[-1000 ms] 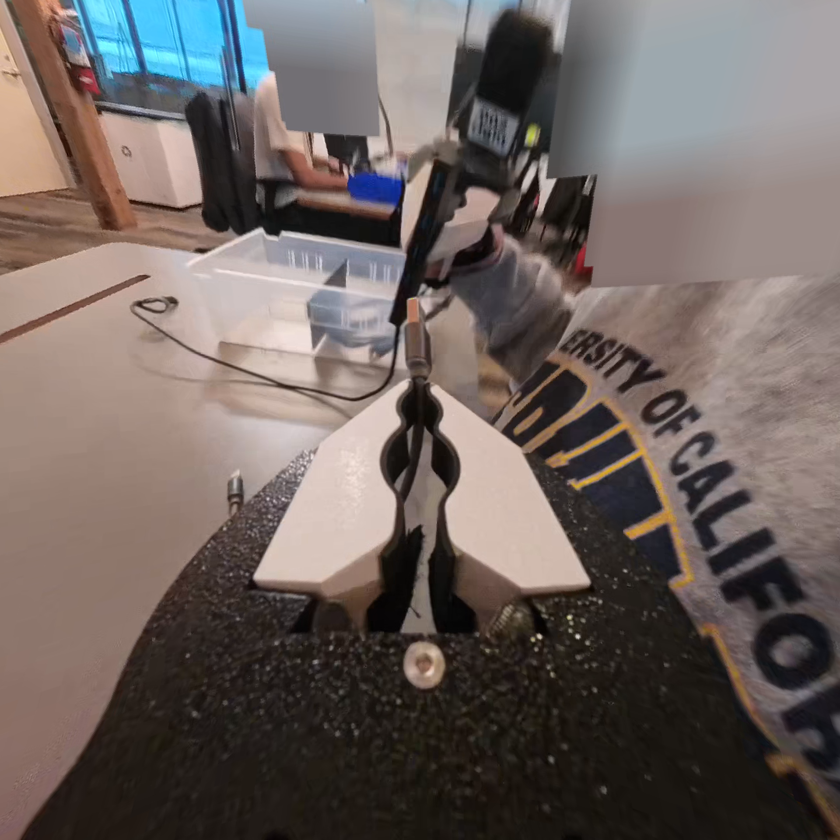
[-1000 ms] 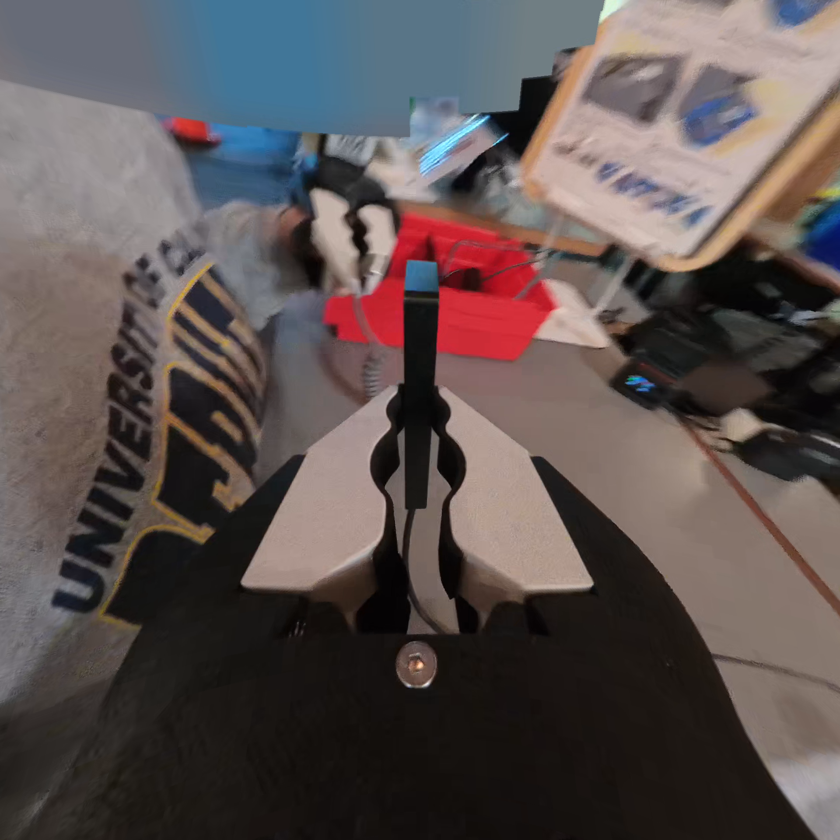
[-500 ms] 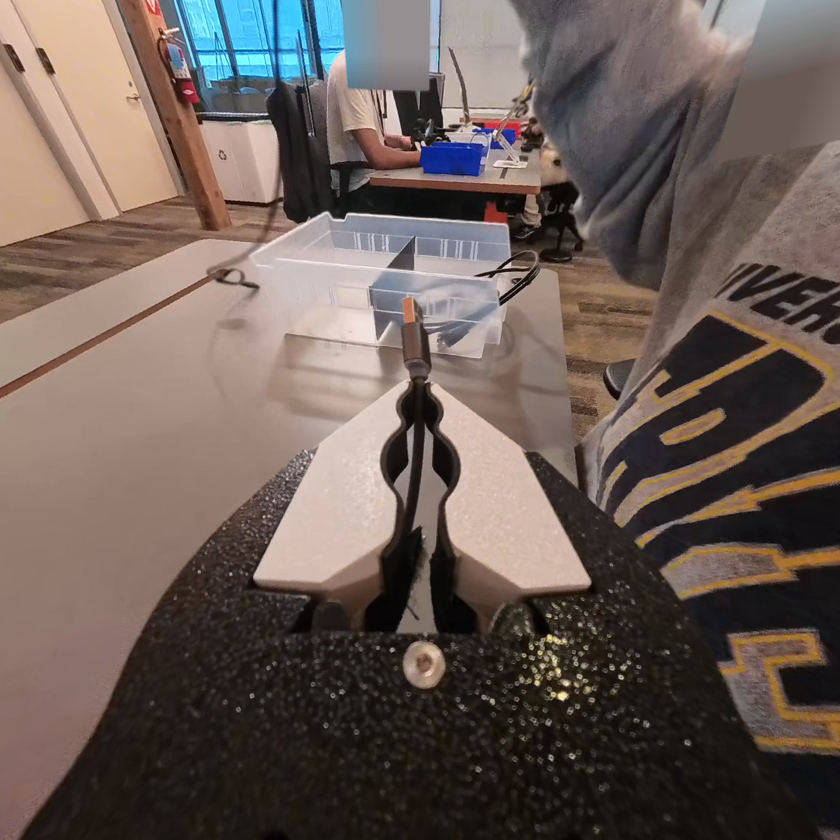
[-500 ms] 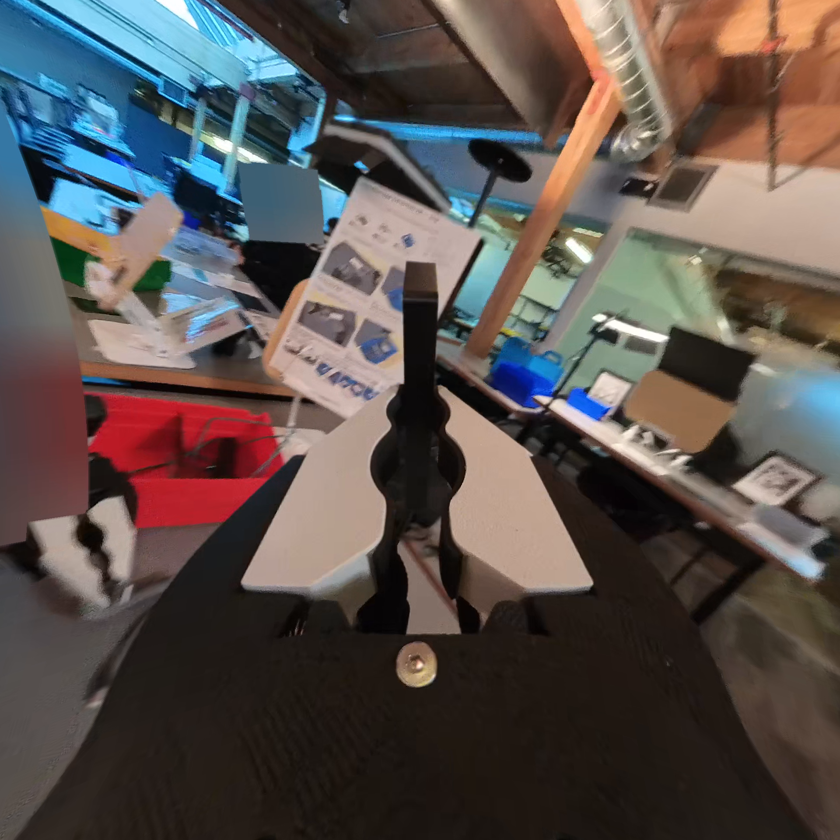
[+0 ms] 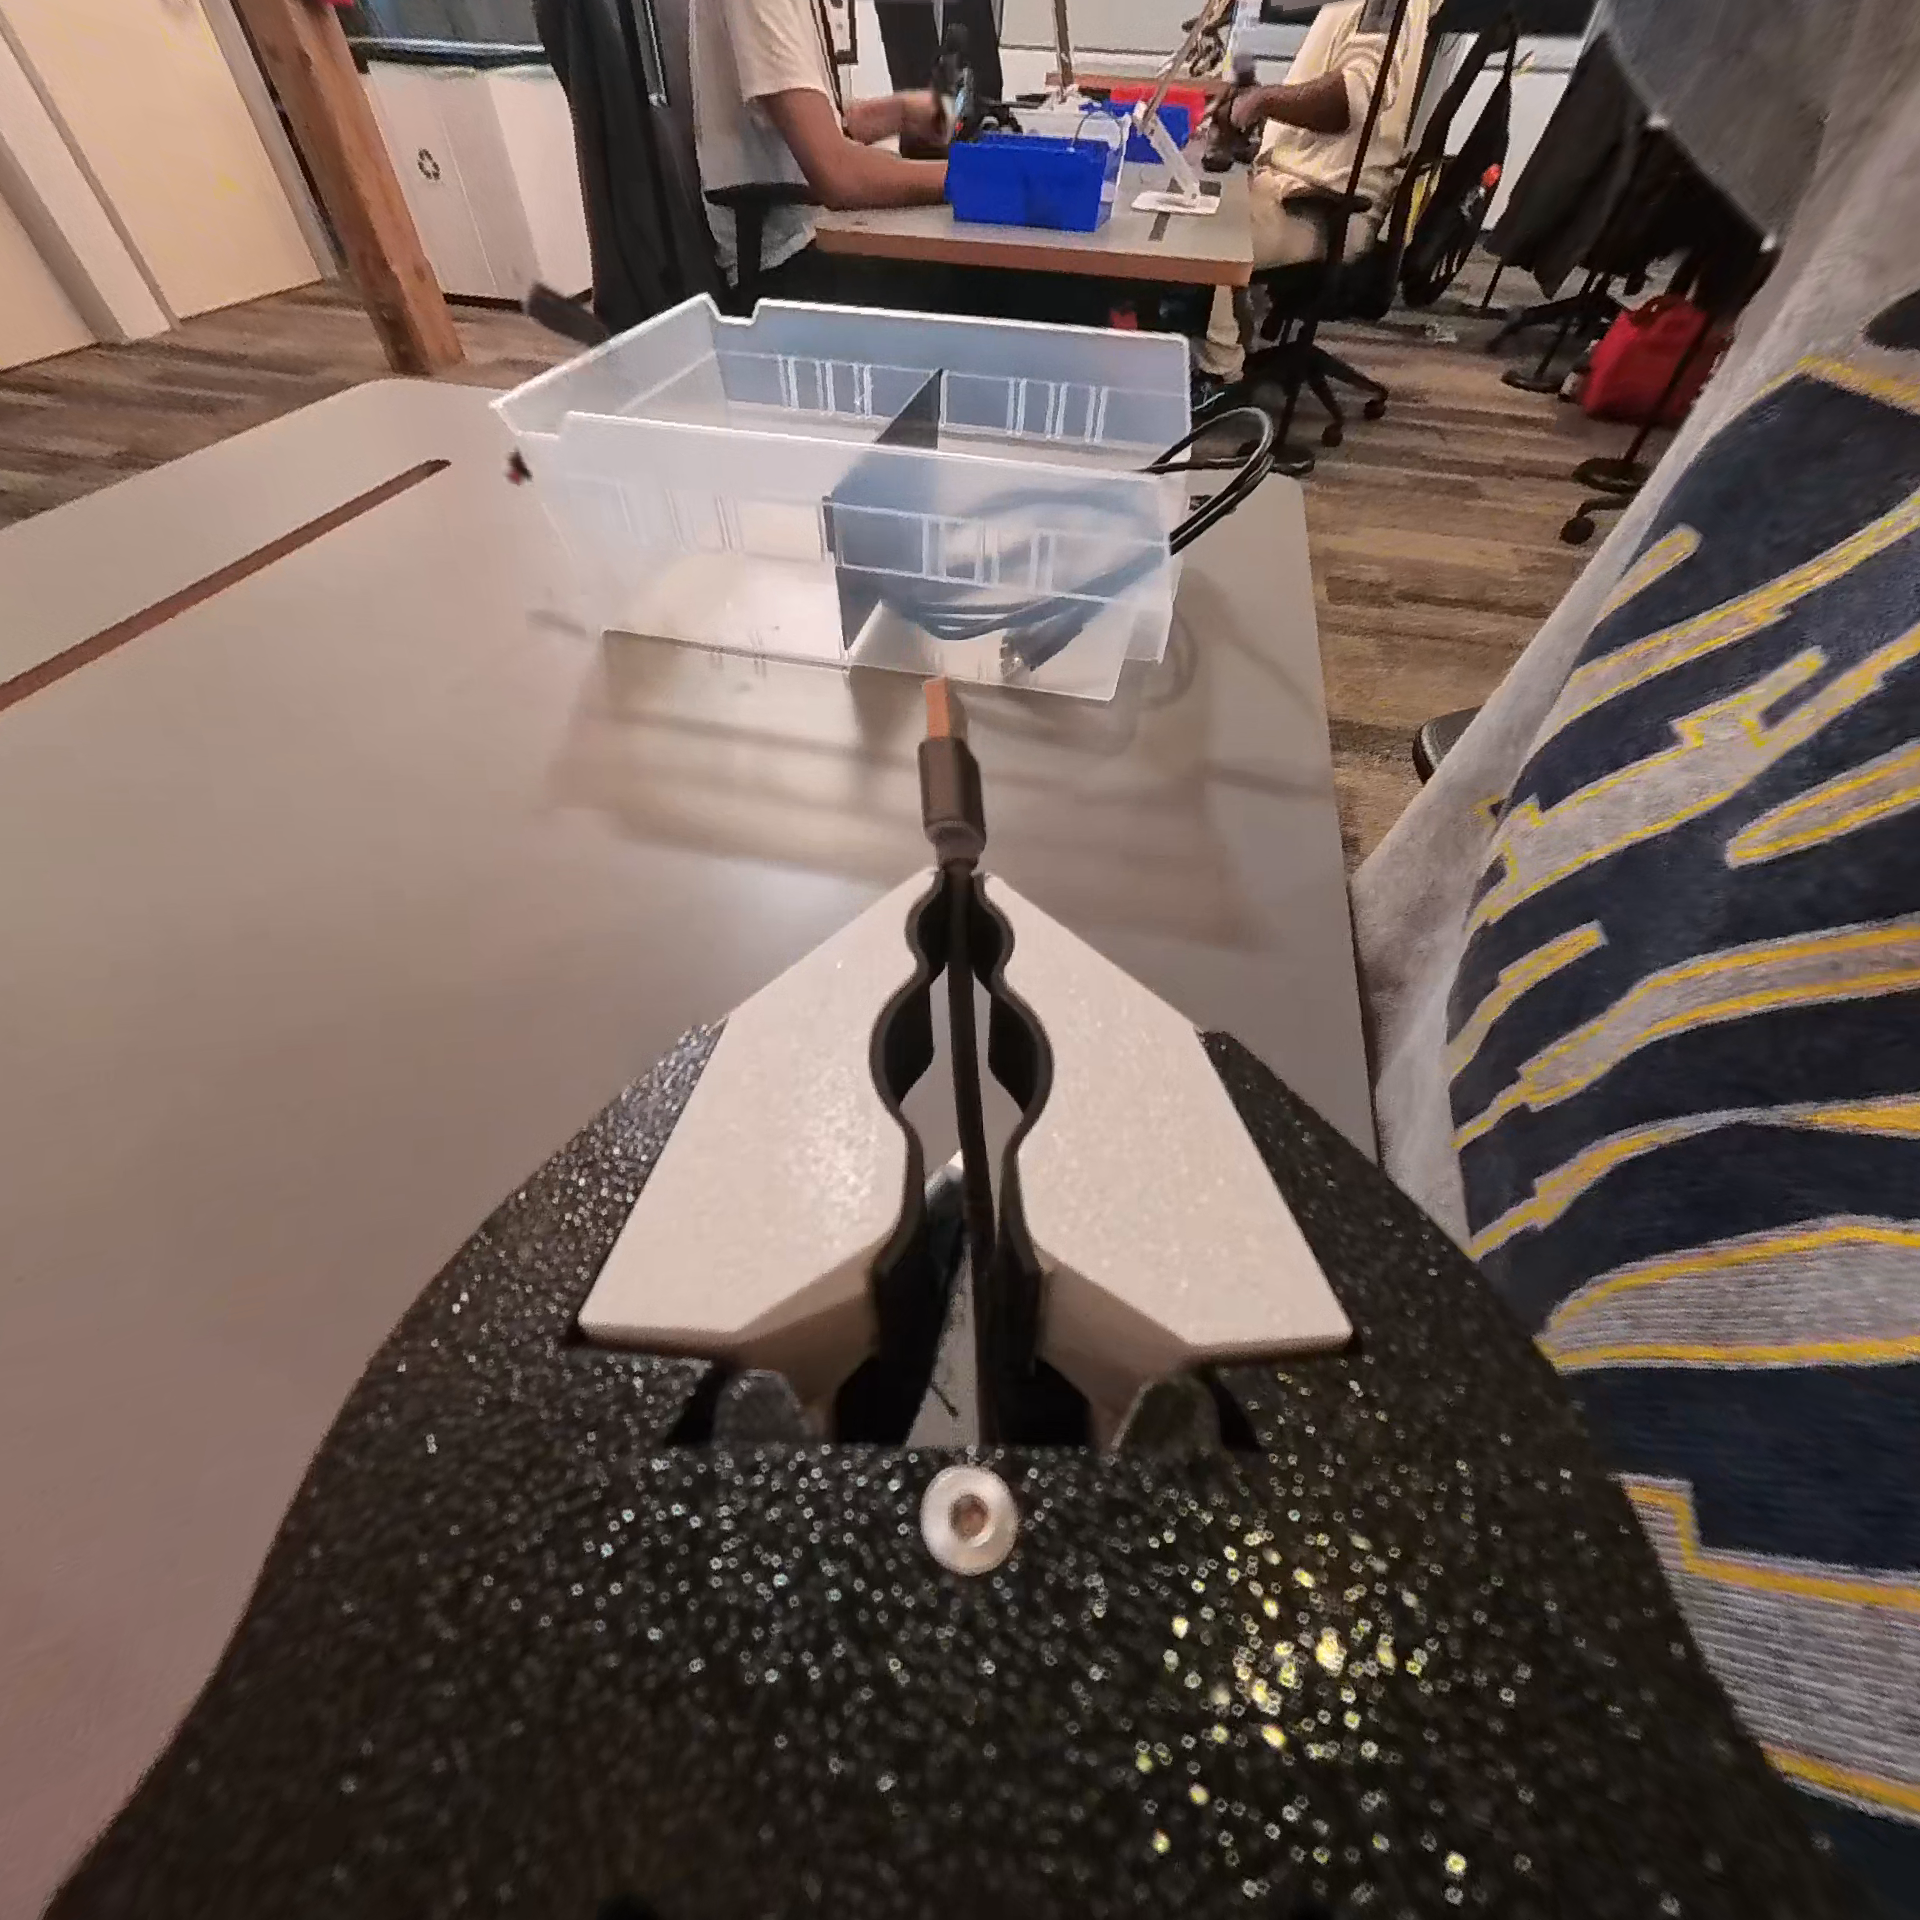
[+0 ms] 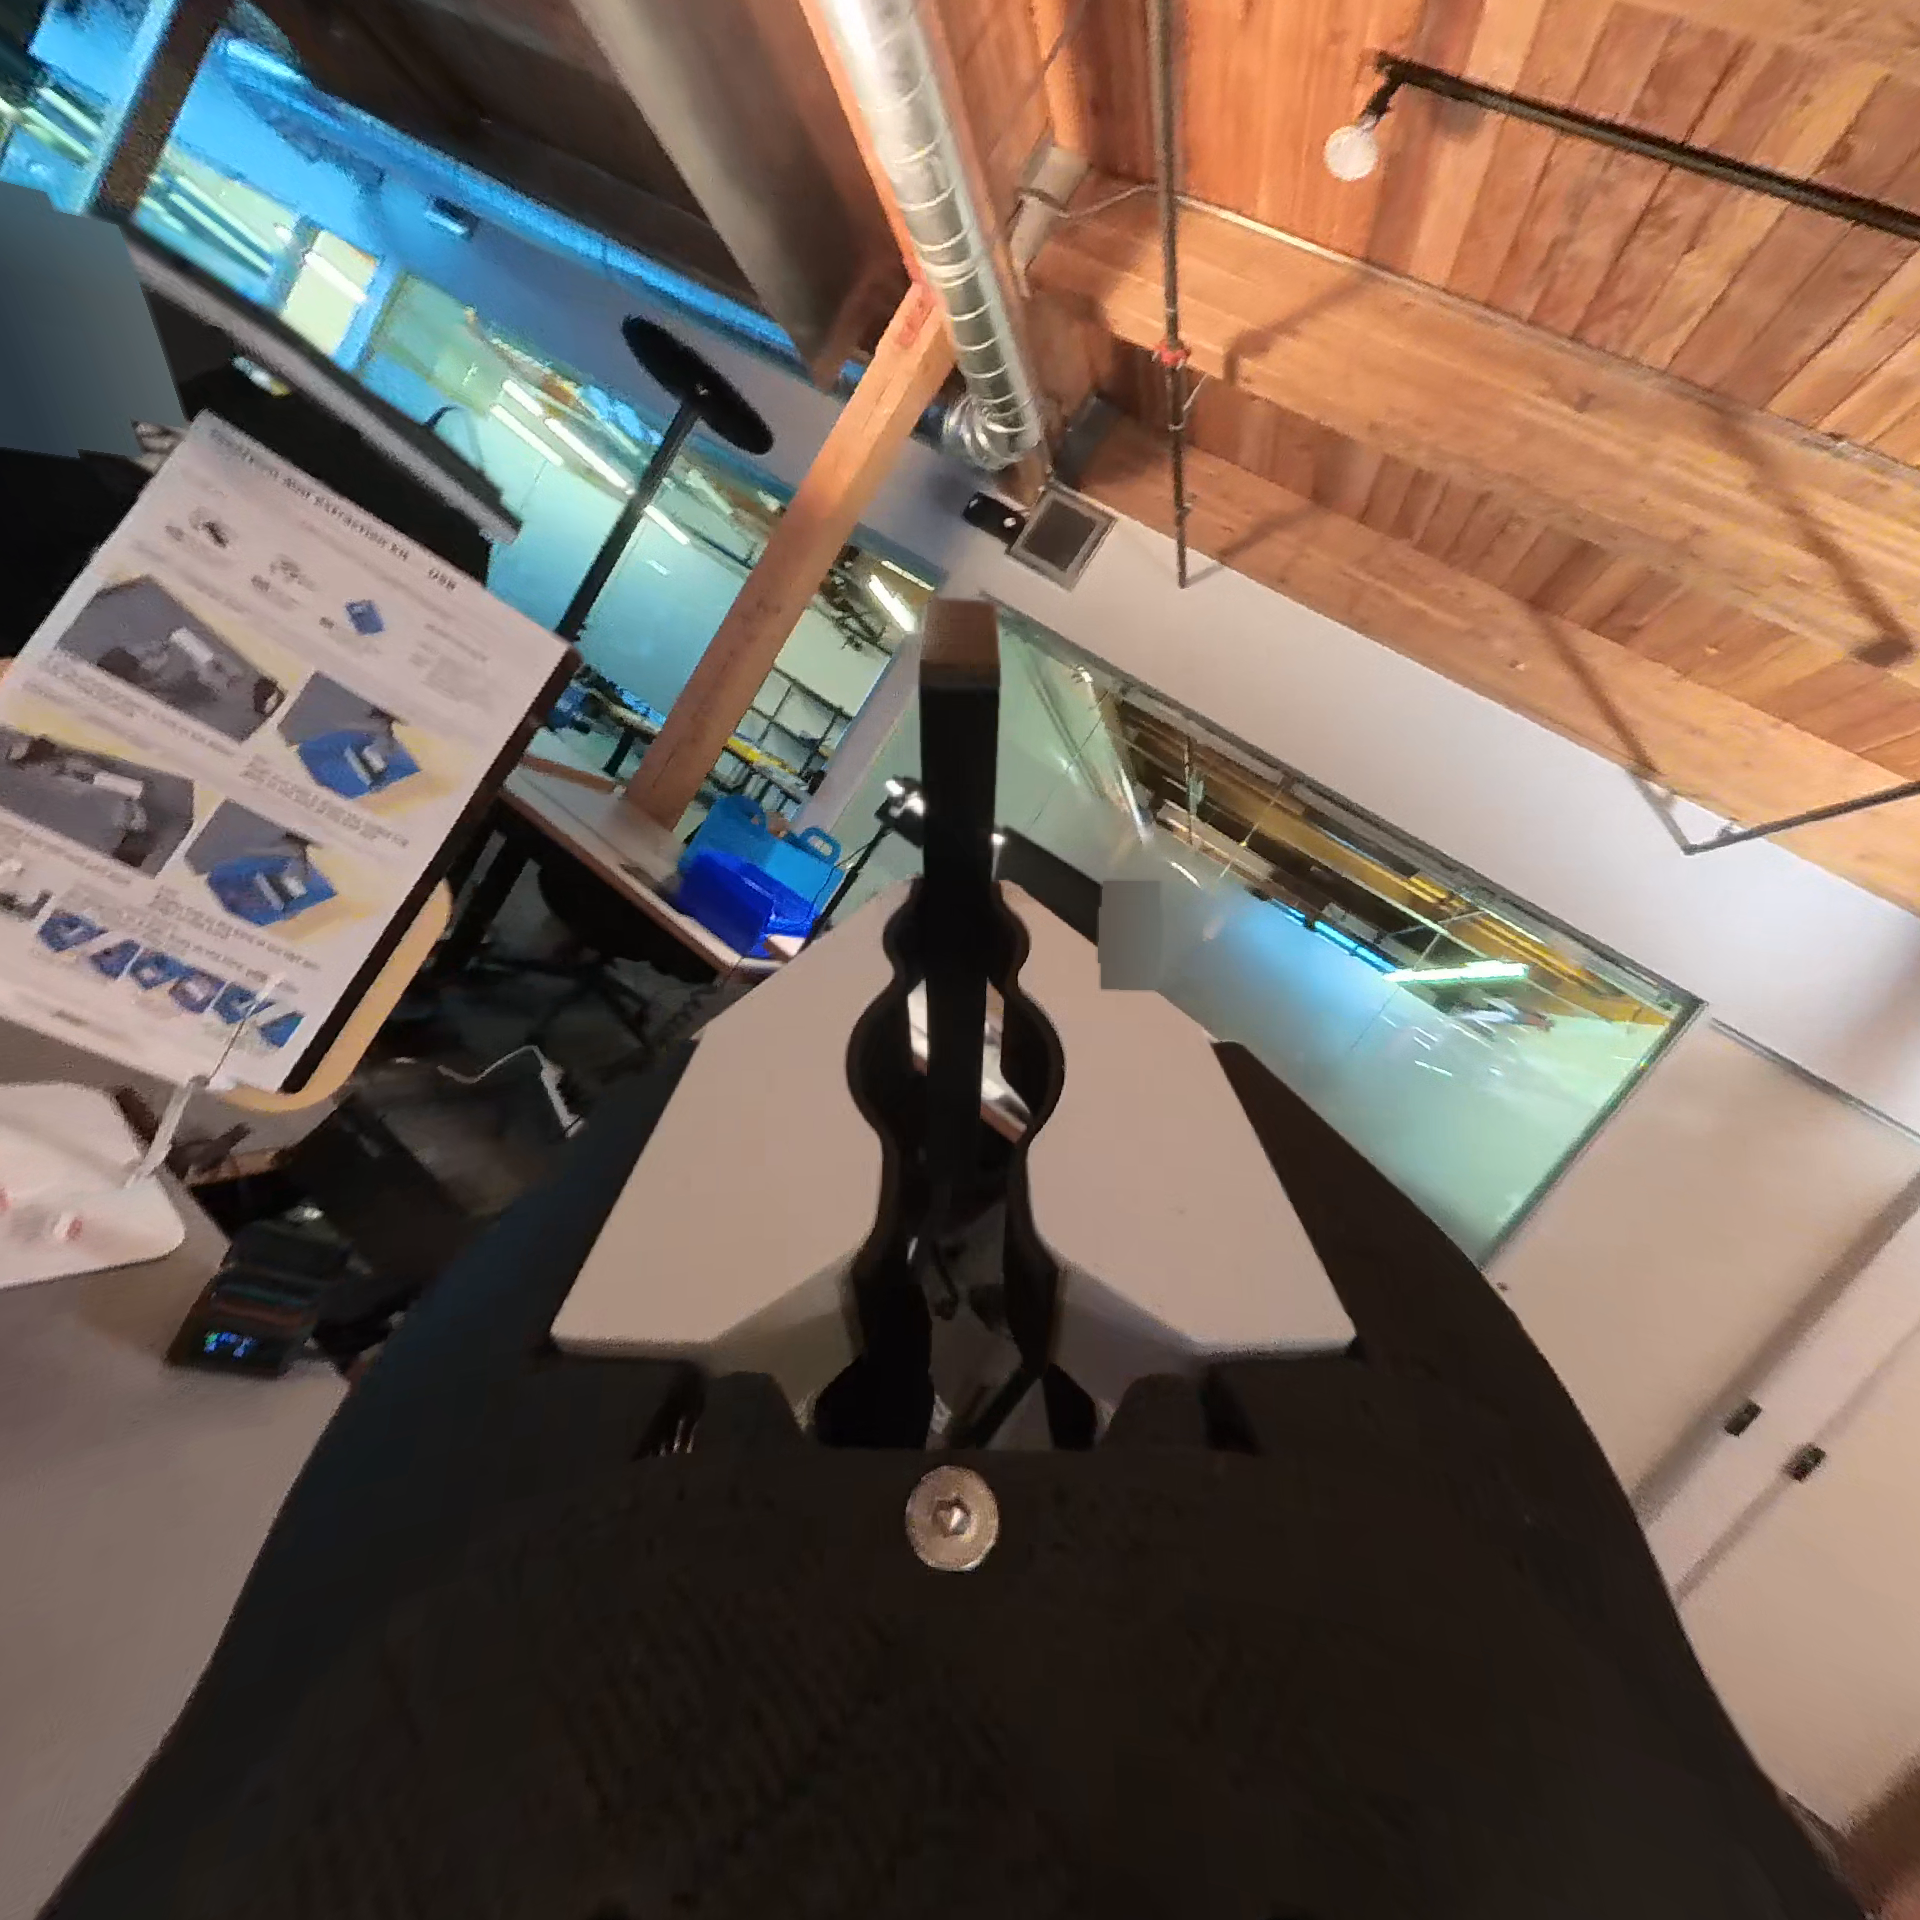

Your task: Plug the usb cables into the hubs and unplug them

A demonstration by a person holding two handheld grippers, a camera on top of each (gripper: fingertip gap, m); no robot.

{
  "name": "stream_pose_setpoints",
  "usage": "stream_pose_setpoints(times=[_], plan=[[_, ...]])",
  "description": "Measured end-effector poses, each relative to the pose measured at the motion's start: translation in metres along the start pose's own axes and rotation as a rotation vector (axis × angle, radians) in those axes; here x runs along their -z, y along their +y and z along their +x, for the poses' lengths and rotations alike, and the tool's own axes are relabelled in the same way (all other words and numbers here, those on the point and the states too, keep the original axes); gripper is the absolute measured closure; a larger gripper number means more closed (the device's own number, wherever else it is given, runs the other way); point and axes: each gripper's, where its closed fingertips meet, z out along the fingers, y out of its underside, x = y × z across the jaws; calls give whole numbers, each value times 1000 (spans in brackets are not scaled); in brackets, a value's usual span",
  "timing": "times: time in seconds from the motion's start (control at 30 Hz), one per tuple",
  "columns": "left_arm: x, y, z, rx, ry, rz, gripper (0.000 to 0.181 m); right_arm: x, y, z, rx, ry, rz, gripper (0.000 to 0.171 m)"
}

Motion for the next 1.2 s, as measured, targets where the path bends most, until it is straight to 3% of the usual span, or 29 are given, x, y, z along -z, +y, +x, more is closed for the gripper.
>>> stream_pose_setpoints(times=[0.27, 0.57, 0.87, 1.0, 1.2], plan=[[-2, 7, -5, 20, -9, -11, 180, -1, -45, 41, -24, 63, 74, 162], [-5, 15, -3, -1, -5, -58, 180, -18, 5, 44, 23, 75, -63, 162], [-4, 19, -8, 8, -20, -71, 181, -25, -52, 46, 49, 70, -13, 162], [-4, 20, -8, 14, -12, -70, 181, -21, -12, 27, 87, 11, -106, 162], [-1, 20, -9, 10, -12, -69, 181, 0, 117, -21, 159, -87, -320, 163]])
